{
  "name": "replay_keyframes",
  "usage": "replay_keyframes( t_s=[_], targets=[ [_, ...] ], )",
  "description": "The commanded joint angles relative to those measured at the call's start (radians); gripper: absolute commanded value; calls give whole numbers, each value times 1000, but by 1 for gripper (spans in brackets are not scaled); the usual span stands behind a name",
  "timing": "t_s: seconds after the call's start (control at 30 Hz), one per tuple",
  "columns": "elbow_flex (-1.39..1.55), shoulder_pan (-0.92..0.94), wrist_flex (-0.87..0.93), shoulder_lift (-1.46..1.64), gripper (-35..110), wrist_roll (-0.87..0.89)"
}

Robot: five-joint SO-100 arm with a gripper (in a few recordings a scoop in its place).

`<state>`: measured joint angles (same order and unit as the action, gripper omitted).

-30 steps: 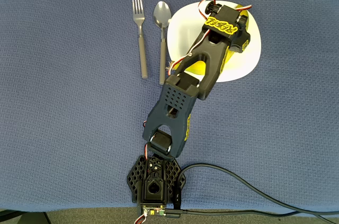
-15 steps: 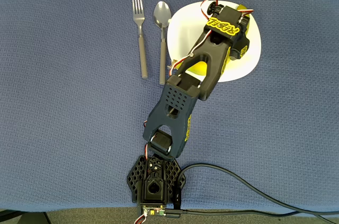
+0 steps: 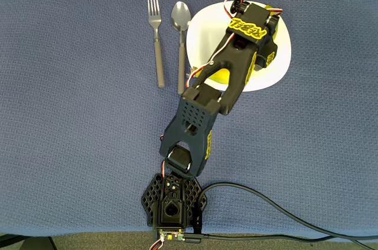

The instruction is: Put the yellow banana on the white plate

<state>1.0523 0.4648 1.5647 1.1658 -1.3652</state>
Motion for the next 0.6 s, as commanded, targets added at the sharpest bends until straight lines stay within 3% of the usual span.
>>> replay_keyframes(
  t_s=[0.0, 0.33, 0.57],
  targets=[
    [2, 17, 17, 129, 32, -5],
    [368, -81, -94, 411, 23, 124],
    [592, -265, -227, 592, 14, 385]
  ],
)
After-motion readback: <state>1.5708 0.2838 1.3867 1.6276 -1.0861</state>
